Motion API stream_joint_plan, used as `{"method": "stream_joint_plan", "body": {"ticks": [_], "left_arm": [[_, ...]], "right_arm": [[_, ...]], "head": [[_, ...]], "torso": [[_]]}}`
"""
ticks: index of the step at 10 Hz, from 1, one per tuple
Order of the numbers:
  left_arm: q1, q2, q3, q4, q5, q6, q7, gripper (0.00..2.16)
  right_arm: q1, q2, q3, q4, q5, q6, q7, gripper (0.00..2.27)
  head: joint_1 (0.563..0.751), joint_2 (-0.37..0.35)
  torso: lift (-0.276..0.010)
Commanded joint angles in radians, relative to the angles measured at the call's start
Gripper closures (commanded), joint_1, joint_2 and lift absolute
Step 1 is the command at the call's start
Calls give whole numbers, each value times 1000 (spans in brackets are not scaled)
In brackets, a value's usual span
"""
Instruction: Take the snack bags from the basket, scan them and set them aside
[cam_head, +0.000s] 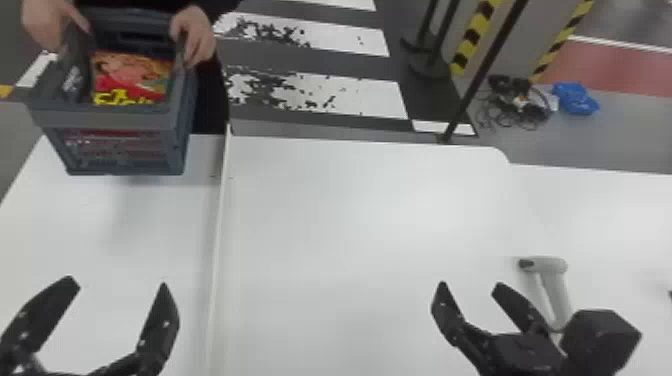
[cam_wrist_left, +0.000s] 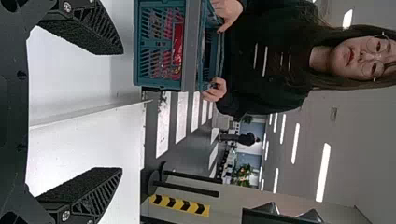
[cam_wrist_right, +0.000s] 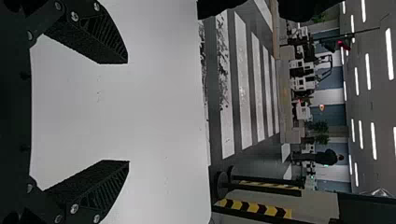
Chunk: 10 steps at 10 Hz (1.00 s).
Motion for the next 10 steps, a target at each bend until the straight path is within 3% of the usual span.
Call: {"method": "stream_joint_plan", "body": {"ticks": [1,10], "left_arm": [[0,-2,0,0,0,1,-2,103],[-2,-4,2,-1,1,-2,-19,97]], "right_arm": [[0,-1,-1,0,-1,-4,0,174],[2,-1,-6,-1,-5,-7,0,174]], "head": [[695,-184],[695,-194]], "torso": [[-75],[-75]]}}
